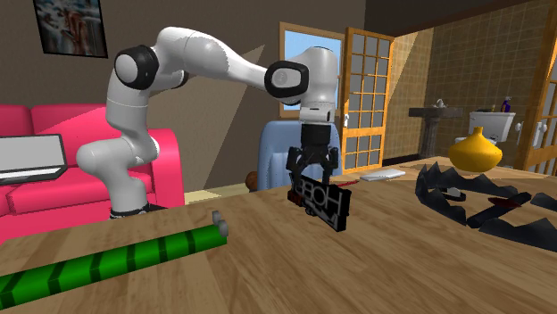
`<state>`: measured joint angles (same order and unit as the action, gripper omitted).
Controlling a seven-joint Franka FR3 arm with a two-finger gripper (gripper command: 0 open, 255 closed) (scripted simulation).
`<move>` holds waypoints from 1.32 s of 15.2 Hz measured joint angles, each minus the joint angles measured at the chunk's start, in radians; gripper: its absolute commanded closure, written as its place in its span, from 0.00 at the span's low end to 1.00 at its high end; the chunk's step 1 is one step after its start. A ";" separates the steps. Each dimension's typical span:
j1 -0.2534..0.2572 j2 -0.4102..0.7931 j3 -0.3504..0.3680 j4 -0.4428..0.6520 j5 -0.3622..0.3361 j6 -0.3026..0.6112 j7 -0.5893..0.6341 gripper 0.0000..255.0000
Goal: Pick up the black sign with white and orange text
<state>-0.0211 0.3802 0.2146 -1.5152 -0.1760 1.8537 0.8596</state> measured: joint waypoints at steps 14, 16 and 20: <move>0.000 0.008 -0.001 -0.019 -0.003 0.027 0.005 1.00; 0.000 0.003 0.000 -0.007 -0.001 0.009 0.002 1.00; 0.002 -0.004 0.001 0.035 0.002 -0.039 -0.004 1.00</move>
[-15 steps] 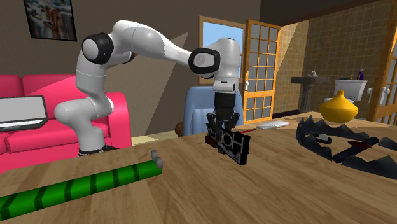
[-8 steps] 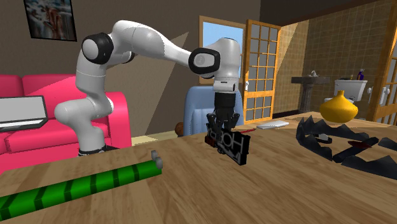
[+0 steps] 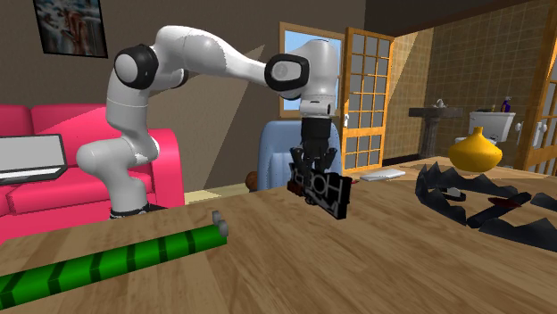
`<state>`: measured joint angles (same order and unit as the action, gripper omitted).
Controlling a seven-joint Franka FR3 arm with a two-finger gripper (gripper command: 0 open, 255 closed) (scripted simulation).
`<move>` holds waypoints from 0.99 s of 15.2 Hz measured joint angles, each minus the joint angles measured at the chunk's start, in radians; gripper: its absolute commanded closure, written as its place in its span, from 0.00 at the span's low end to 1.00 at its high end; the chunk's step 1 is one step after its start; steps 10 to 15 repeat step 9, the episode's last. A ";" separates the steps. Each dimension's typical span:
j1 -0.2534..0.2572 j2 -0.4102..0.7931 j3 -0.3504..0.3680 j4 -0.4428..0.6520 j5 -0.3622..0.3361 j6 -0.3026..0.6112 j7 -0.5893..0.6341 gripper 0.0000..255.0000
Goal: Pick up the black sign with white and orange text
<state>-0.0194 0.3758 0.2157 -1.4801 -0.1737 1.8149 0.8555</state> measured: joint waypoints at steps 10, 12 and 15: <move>0.006 0.000 0.002 0.118 0.003 -0.117 -0.012 1.00; 0.006 0.000 0.002 0.118 0.003 -0.117 -0.012 1.00; 0.006 0.000 0.002 0.118 0.003 -0.117 -0.012 1.00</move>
